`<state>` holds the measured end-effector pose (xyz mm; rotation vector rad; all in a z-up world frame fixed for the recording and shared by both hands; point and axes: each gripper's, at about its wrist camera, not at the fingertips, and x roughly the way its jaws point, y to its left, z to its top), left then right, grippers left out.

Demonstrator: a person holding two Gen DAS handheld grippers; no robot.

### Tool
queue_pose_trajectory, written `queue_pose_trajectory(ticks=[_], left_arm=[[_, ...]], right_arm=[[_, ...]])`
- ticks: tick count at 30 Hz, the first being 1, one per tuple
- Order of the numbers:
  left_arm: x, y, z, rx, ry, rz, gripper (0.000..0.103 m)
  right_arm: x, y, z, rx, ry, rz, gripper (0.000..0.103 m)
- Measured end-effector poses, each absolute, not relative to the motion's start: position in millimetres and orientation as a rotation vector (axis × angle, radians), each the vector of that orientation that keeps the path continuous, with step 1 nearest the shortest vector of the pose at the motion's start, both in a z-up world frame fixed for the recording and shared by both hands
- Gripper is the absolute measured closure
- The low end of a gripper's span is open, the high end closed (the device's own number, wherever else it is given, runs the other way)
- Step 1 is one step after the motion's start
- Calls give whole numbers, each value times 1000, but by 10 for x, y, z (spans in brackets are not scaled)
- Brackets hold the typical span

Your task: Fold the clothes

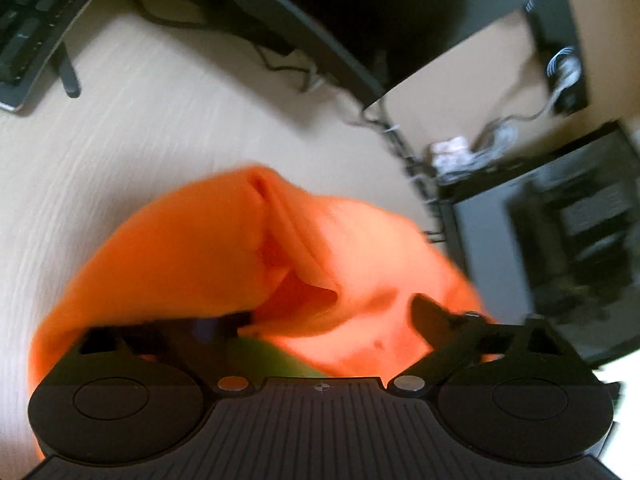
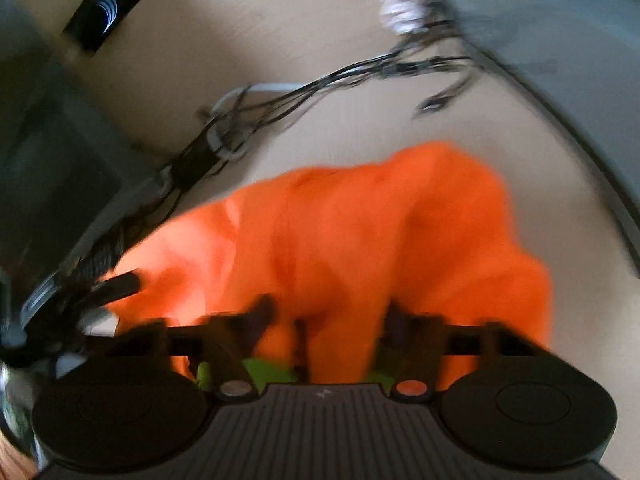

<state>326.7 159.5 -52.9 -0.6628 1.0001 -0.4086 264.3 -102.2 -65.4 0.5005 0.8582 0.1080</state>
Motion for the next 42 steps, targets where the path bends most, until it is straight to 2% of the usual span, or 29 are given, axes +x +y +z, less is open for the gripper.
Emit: queue_pose_trajectory(ticks=[1, 2, 3, 4, 8, 10, 13, 15, 17, 19, 20, 21, 23, 25, 26, 28, 30, 33, 35, 37, 42], left_arm=[[3290, 1559, -525, -625, 997, -398, 49], [3314, 1551, -486, -598, 988, -398, 62], [3313, 1572, -377, -583, 958, -409, 81], [3281, 1610, -230, -573, 914, -427, 86], [3028, 1774, 351, -506, 738, -512, 88], [2805, 1860, 449, -480, 710, -545, 87], [2553, 1938, 278, -465, 771, -576, 78], [2464, 1967, 171, -463, 802, -604, 57], [2408, 1984, 101, -463, 815, -637, 46], [2427, 1967, 140, -465, 778, -683, 30], [2445, 1956, 175, -466, 748, -707, 18], [2500, 1917, 194, -473, 716, -726, 10], [2668, 1790, 185, -492, 675, -755, 9], [2889, 1632, 99, -510, 679, -780, 8], [3008, 1529, 12, -506, 698, -783, 8], [3186, 1347, -252, -475, 803, -742, 8], [3261, 1258, -545, -467, 923, -689, 8], [3134, 1313, -694, -481, 945, -701, 8], [3075, 1392, -669, -523, 956, -697, 8], [3015, 1525, -588, -561, 954, -667, 8], [2687, 2181, -295, -576, 884, -531, 7]], right_arm=[[2722, -956, -663, 456, 860, 119, 84], [2792, -921, -603, 432, 838, 134, 89], [2852, -893, -527, 410, 812, 150, 94], [2863, -906, -363, 406, 767, 173, 95], [2620, -1018, 200, 381, 629, 262, 97], [2462, -1086, 441, 371, 575, 304, 97], [2315, -1164, 87, 384, 708, 271, 97], [2294, -1186, -301, 365, 845, 181, 96], [2249, -1198, -558, 303, 923, 78, 96], [2167, -1173, -572, 227, 919, 22, 86], [2115, -1150, -517, 193, 898, 10, 85], [2066, -1113, -412, 163, 864, 14, 85], [1961, -1021, -135, 95, 766, 27, 77], [1887, -878, 128, 41, 640, 58, 53], [1877, -789, 214, 22, 591, 71, 48], [2008, -613, 267, -20, 531, 80, 37], [2255, -564, 97, -42, 566, 47, 28], [2642, -623, -460, -93, 793, -43, 28], [2668, -792, -708, -25, 835, -44, 18], [2690, -874, -708, -12, 828, -18, 15], [2726, -673, -380, -281, 725, -59, 15]])
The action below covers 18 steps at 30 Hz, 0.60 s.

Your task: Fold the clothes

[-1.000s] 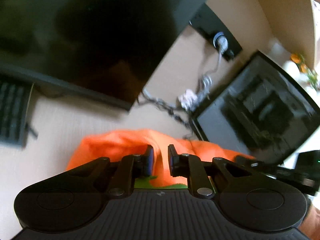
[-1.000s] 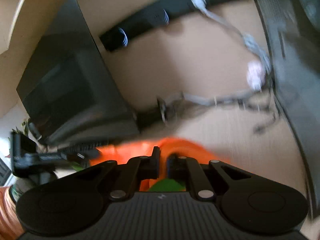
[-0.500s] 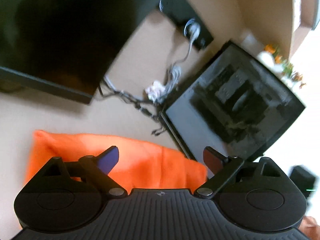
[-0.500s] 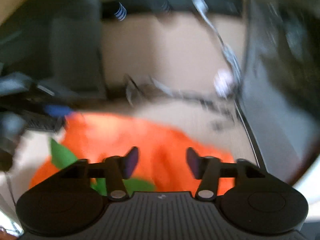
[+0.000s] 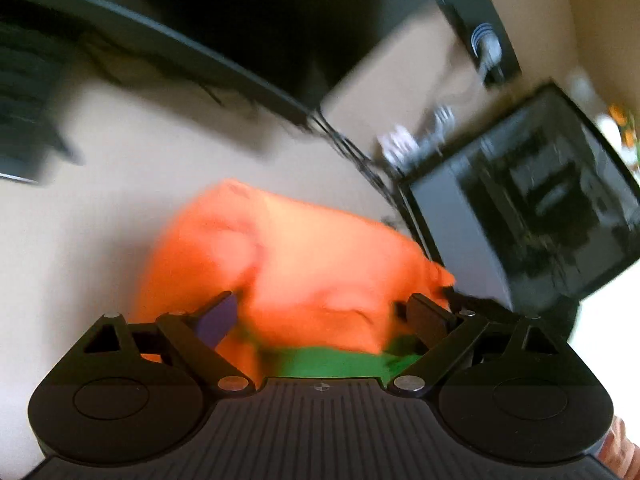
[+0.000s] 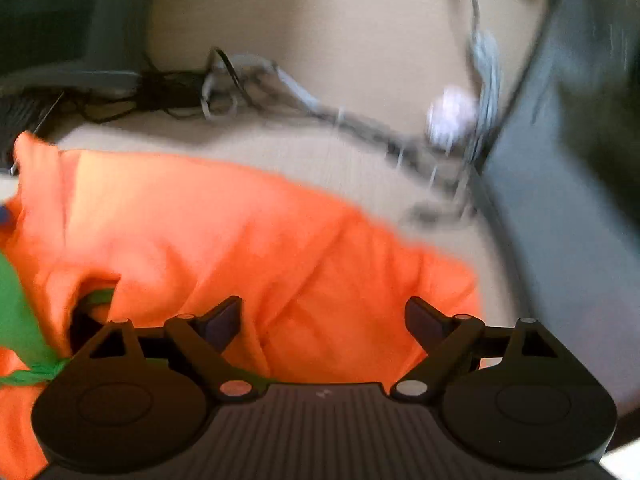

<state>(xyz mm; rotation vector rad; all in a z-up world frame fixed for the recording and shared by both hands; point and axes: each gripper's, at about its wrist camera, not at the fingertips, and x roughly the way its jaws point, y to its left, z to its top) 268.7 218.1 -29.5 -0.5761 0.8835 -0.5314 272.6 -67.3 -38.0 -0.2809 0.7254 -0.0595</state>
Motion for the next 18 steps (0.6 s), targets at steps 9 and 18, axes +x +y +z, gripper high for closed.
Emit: queue_pose_trajectory(ticks=[9, 18], left_arm=[[2488, 2547, -544, -649, 995, -424, 6], [2649, 2175, -514, -629, 1023, -538, 6]], right_arm=[[2073, 505, -178, -189, 683, 448, 11], [2168, 819, -369, -144, 742, 445, 10]])
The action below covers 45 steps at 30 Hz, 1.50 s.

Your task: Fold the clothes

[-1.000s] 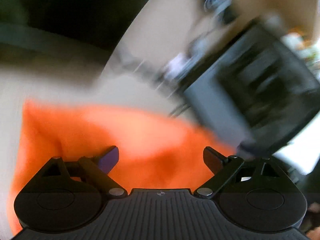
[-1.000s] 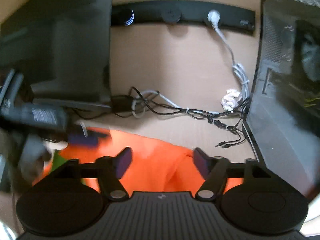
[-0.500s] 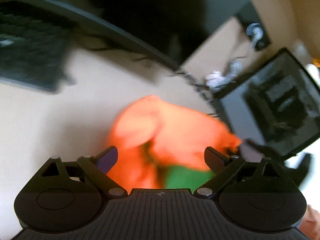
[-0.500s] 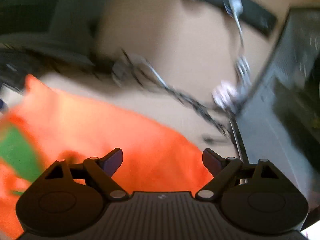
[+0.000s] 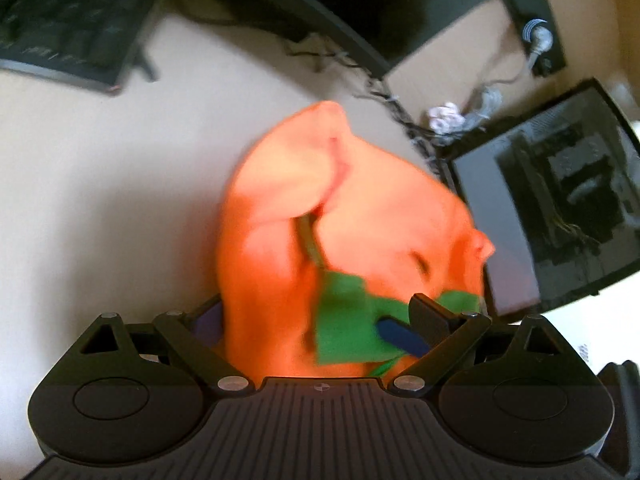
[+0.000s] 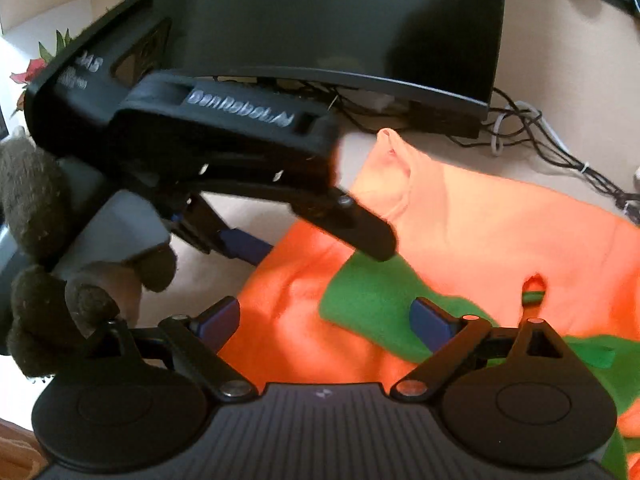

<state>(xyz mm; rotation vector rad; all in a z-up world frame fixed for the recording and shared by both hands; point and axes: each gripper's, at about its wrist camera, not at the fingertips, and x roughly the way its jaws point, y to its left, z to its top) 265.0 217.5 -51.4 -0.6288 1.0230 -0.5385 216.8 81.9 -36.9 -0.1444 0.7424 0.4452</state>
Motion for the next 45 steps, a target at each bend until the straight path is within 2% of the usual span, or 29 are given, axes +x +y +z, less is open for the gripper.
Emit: queue_pose_trajectory(ticks=[3, 6, 11, 24, 26, 28, 30, 35, 37, 38, 39, 40, 41, 43, 45], left_arm=[[2712, 2077, -382, -636, 1005, -621, 6], [2773, 1959, -337, -647, 1016, -653, 6], [2835, 1735, -285, -630, 1034, -678, 6], [2807, 1659, -303, -656, 1022, -685, 5], [2785, 1713, -318, -672, 1014, -689, 5], [2762, 1822, -304, -697, 994, -687, 5], [2733, 1976, -267, -732, 959, -670, 5], [2623, 2313, -117, -648, 864, -546, 5], [2595, 2287, -67, -619, 851, -575, 5], [2583, 2257, -44, -609, 847, -601, 5], [2571, 2226, -20, -599, 844, -628, 5], [2561, 2169, 2, -594, 841, -669, 5], [2556, 2075, 24, -592, 838, -723, 5], [2572, 1841, 48, -575, 845, -807, 5], [2612, 1609, 12, -545, 871, -845, 4]], right_arm=[[2180, 686, -351, -80, 736, 430, 4], [2173, 555, -346, -34, 730, 420, 4], [1921, 673, -358, -269, 669, 395, 4], [2044, 849, -442, -299, 733, 377, 4], [2139, 923, -511, -326, 737, 384, 8], [2220, 941, -536, -327, 743, 374, 25], [2223, 869, -460, -288, 747, 366, 32], [1850, 547, -37, -295, 632, 378, 32], [1711, 461, 21, -428, 568, 322, 32], [1671, 413, 17, -495, 550, 289, 33], [1686, 358, 4, -526, 548, 263, 41], [1831, 288, -15, -494, 559, 235, 52], [1968, 218, -27, -453, 573, 208, 55], [2152, 71, 5, -273, 625, 165, 55], [2270, -108, -191, -183, 742, 157, 54]])
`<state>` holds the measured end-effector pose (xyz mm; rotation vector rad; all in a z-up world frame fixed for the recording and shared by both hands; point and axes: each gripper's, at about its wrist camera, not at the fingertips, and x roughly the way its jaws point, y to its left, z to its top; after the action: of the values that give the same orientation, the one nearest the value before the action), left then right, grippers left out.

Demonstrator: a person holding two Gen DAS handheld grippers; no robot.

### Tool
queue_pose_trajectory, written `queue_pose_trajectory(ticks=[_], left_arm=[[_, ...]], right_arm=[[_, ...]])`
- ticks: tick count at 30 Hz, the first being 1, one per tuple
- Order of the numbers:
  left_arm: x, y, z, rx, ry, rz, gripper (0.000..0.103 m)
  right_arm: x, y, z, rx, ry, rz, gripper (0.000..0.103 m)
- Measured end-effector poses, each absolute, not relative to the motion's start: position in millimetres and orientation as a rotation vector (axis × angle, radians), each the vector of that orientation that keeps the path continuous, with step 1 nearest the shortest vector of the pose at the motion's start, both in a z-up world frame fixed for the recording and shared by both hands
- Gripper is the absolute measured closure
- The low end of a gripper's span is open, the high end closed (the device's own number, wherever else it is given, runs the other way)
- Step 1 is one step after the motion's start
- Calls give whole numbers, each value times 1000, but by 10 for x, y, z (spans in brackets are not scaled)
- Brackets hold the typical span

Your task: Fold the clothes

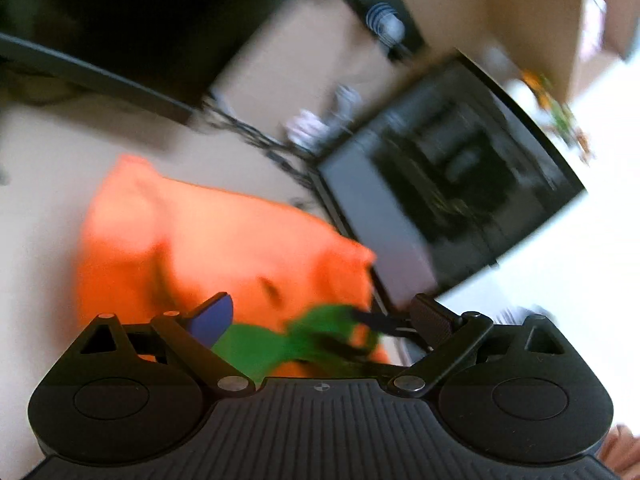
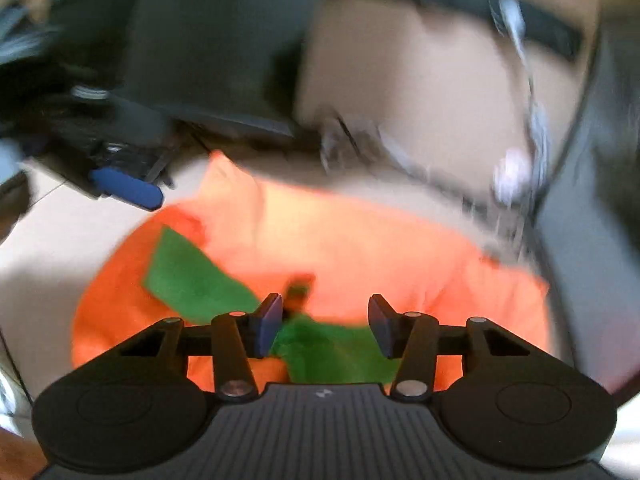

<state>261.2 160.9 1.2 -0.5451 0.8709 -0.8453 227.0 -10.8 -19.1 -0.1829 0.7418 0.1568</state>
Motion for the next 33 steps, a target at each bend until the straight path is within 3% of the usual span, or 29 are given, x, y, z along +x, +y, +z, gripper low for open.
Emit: queue_pose_trajectory(ticks=[2, 5, 6, 7, 9, 12, 17, 18, 19, 20, 22, 28, 33], left_arm=[[2651, 1406, -32, -514, 909, -855, 4], [2598, 1411, -79, -495, 926, -847, 4], [2571, 1430, -96, -498, 927, -845, 4], [2547, 1449, -124, -510, 930, -839, 4], [2513, 1447, -199, -542, 944, -828, 4], [2494, 1314, -350, -597, 988, -830, 4], [2529, 959, -588, -638, 1069, -822, 4], [2550, 910, -651, -644, 1086, -799, 4], [2573, 883, -717, -654, 1102, -768, 4], [2589, 888, -768, -679, 1102, -755, 4], [2613, 931, -823, -730, 1076, -751, 4], [2620, 982, -792, -633, 1008, -750, 4], [2272, 1194, -488, -361, 1018, -839, 4]], right_arm=[[2346, -268, -452, -138, 875, 160, 52], [2211, -451, -300, -114, 855, 177, 49], [2143, -493, -130, -119, 806, 185, 42], [2111, -535, 50, -130, 754, 191, 28], [2203, -580, 278, -163, 700, 205, 18], [2730, -533, 331, -232, 696, 249, 16], [3783, -536, -217, -172, 904, 326, 15], [3910, -543, -343, -149, 954, 346, 22], [3980, -536, -435, -118, 988, 373, 41], [3939, -539, -410, -88, 994, 401, 50], [3834, -548, -348, -29, 1001, 456, 82], [2694, -699, 224, 65, 889, 611, 83], [2278, -725, -411, 98, 978, 460, 82]])
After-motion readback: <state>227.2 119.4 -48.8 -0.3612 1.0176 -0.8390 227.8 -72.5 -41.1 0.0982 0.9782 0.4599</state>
